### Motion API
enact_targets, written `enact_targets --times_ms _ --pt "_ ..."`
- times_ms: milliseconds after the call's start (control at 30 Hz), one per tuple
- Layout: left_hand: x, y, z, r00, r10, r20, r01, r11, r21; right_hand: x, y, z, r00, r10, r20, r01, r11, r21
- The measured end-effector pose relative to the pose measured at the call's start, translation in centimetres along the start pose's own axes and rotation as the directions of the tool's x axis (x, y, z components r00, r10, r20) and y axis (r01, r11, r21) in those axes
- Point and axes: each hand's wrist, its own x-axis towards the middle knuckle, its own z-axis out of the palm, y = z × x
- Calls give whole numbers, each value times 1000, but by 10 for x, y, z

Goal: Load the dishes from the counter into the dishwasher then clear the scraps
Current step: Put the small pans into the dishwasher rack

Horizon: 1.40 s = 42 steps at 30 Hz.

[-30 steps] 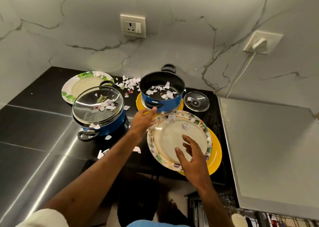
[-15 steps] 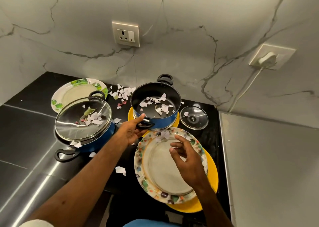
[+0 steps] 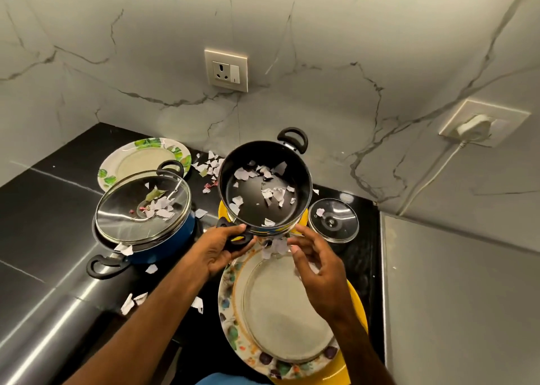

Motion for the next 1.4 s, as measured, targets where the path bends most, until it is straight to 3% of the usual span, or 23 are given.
enact_targets --times_ms 167,300,367,467,600,667,767,833,933,1000,1067,1267,1400 --pt "-32 3 -11 979 201 34 -203 977 65 26 -21 -12 986 -115 -120 121 991 49" --pt "-48 7 -3 939 331 91 -342 925 167 67 -32 -14 992 -125 -17 123 989 -77" --pt "-51 6 1 931 344 123 -363 906 217 90 -33 -11 997 -80 1 79 976 -201" --pt "-52 2 6 928 322 185 -364 888 282 117 -32 -5 998 -53 31 58 973 -221" --pt "-51 0 15 915 336 224 -398 841 366 133 -17 4 970 -146 195 191 952 -237" --pt "-50 3 18 901 371 222 -432 807 403 131 -11 7 919 -165 357 266 930 -253" --pt "-50 10 22 883 419 211 -468 762 447 117 -1 11 818 -116 564 408 809 -424" --pt "-52 12 25 869 450 204 -491 743 455 112 9 10 869 -211 449 462 671 -579" --pt "-55 10 30 847 492 202 -525 707 474 121 21 1 951 -284 118 260 538 -802" --pt "-56 5 33 834 516 197 -539 682 494 131 21 -1 984 -171 50 144 603 -784" --pt "-57 0 39 818 540 197 -554 650 520 134 22 5 991 -105 87 136 695 -706" --pt "-56 -6 45 741 630 234 -615 497 612 124 30 32 910 -148 386 322 841 -436" --pt "-55 -11 37 704 672 231 -626 433 648 118 27 30 899 -180 399 327 883 -337"
